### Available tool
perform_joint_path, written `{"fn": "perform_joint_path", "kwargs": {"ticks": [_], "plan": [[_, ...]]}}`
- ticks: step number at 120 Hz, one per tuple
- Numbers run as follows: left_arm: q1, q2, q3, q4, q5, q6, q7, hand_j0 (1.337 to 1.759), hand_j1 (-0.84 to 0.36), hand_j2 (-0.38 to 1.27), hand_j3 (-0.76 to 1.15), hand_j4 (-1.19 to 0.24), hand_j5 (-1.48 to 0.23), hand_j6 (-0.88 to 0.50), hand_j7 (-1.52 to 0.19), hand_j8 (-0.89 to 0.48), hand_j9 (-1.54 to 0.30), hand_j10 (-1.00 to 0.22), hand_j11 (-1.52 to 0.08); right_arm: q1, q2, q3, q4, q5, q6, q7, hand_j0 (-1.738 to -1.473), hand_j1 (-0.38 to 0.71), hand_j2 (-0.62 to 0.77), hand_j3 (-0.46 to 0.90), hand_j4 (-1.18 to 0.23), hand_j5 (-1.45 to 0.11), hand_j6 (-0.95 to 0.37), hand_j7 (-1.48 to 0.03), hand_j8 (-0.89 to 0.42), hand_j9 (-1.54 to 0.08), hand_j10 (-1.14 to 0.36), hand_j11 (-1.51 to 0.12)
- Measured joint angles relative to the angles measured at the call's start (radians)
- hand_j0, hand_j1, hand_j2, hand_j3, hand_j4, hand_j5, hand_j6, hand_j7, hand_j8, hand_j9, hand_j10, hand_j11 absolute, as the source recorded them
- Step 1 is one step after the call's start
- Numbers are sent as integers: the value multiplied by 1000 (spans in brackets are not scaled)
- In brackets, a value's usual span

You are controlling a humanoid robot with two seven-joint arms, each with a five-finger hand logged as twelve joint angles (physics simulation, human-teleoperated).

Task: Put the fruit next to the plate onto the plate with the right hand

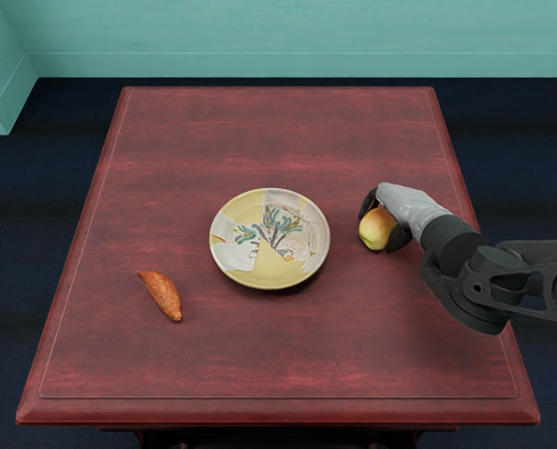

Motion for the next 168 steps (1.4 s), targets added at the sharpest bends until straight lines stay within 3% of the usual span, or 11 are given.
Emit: {"fn": "perform_joint_path", "kwargs": {"ticks": [38,87,168], "plan": [[0,0,0,0,0,0,0,1658,339,2,0,-9,-11,-9,-11,-9,-11,-8,-11,2,-1,-1,3,-1,0,-1,-1653,193,303,-1,-756,-739,-469,-798,-469,-769,-645,-767],[0,0,0,0,0,0,0,1658,339,2,0,-8,-11,-8,-11,-8,-11,-8,-11,14,-10,-1,20,11,2,0,-1655,185,349,0,-767,-796,-486,-815,-483,-803,-635,-802],[2,0,2,1,0,0,0,1658,339,2,0,-9,-11,-9,-11,-9,-11,-9,-11,208,-41,6,124,126,33,0,-1656,180,313,0,-755,-796,-483,-798,-476,-792,-614,-792]]}}
